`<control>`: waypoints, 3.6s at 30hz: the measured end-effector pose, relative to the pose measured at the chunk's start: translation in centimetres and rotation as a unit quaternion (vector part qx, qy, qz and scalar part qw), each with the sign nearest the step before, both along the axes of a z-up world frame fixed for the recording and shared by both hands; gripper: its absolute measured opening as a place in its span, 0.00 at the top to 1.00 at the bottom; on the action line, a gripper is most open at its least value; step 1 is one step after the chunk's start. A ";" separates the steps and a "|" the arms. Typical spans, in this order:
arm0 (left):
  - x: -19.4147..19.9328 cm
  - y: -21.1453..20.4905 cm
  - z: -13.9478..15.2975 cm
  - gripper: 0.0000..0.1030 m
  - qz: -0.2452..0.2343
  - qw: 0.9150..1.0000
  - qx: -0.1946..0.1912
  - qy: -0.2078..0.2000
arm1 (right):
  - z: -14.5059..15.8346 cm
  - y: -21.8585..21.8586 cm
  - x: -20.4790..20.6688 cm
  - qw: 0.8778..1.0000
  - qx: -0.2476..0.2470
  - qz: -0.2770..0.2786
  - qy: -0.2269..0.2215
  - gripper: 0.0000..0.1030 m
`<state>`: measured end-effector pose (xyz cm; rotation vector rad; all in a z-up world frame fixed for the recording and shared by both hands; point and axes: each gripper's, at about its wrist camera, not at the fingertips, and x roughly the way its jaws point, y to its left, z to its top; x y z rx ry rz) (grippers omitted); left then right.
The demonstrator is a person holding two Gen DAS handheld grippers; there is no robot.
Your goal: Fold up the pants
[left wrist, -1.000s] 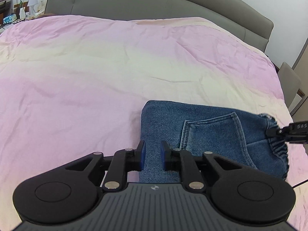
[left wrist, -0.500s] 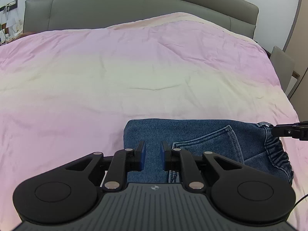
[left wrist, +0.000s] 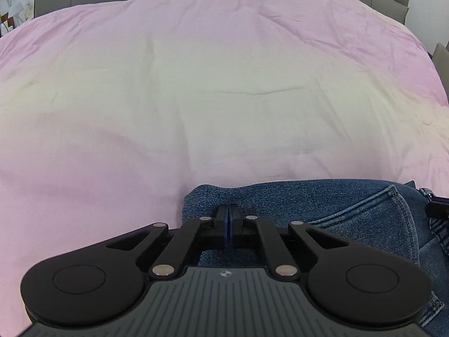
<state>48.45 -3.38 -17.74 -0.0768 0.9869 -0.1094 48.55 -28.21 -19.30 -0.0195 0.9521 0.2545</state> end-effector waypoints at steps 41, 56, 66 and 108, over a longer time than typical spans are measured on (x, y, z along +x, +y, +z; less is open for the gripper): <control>-23.7 3.5 4.3 0.60 0.006 0.999 0.046 -0.019 | 0.6 0.1 -15.9 0.998 -0.001 0.023 -0.052 0.68; -21.8 3.1 2.0 0.50 0.047 0.999 -0.023 -0.006 | 0.7 0.2 -15.9 0.999 0.004 0.018 -0.051 0.68; -22.9 6.5 3.9 0.69 0.132 0.976 -0.164 -0.053 | 0.8 0.2 -16.0 0.999 0.003 0.019 -0.049 0.68; -23.9 7.6 7.6 0.74 0.048 0.998 0.033 0.020 | 3.2 0.6 -16.8 0.997 -0.015 0.049 -0.049 0.50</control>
